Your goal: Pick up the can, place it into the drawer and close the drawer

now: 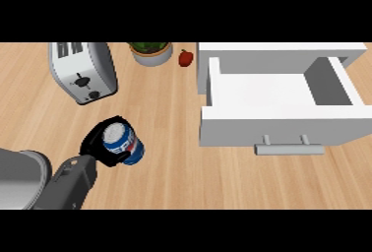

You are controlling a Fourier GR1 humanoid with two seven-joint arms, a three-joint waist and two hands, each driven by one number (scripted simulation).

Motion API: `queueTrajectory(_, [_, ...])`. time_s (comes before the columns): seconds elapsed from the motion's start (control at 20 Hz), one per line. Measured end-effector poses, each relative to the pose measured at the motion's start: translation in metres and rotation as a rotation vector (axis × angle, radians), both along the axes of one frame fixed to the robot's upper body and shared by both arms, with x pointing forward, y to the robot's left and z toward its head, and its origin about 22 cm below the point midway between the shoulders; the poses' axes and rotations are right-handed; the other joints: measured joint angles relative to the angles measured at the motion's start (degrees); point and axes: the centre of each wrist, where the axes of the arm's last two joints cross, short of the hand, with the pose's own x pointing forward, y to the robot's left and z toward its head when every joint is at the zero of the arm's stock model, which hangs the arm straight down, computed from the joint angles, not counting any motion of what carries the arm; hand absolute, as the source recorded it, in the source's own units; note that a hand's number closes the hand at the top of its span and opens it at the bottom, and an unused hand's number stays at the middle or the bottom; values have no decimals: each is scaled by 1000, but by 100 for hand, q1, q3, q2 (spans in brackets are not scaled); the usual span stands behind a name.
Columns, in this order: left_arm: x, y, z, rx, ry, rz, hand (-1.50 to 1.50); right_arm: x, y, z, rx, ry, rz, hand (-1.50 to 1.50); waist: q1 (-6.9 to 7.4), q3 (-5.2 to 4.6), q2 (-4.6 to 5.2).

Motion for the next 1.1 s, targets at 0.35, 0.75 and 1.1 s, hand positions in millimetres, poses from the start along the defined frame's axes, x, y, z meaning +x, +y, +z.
queueTrajectory(0.35, [2,-24,2,-34,-64,355,150,-4,3,1,6,0,-13,-150,59,6,-28])
queueTrajectory(0.75, [20,-55,55,-24,-164,404,150,-8,7,7,6,-7,-17,-150,64,6,-35])
queueTrajectory(1.1, [25,-82,127,16,-225,389,150,-6,10,11,14,-10,-16,-150,53,5,-28])
